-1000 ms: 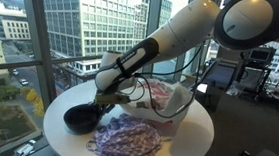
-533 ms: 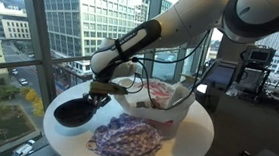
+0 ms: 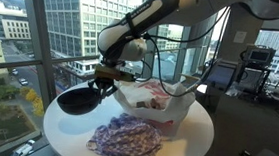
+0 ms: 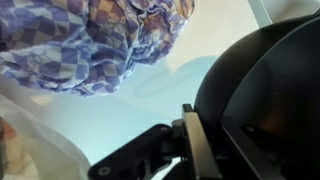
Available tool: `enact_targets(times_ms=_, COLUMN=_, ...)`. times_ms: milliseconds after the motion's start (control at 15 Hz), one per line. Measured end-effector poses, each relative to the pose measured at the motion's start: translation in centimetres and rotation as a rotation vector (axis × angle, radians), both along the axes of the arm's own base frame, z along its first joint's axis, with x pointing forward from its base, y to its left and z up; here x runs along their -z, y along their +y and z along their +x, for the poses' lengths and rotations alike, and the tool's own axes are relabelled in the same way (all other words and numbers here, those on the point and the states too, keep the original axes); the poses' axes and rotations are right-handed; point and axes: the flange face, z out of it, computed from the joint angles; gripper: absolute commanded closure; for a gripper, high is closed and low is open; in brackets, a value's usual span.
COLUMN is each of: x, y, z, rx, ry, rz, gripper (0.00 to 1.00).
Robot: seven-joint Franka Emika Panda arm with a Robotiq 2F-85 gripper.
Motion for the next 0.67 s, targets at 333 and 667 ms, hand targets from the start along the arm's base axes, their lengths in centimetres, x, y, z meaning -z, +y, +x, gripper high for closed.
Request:
enact_targets(times_ms=333, x=-2.8, y=-6.5, z=-2.4, rx=0.200, ry=0.078, rz=0.068, gripper=0.98)
enact_targets(times_ms=667, x=-3.6, y=-11.5, z=-6.3, rx=0.378, ry=0.158, rz=0.131, gripper=0.98)
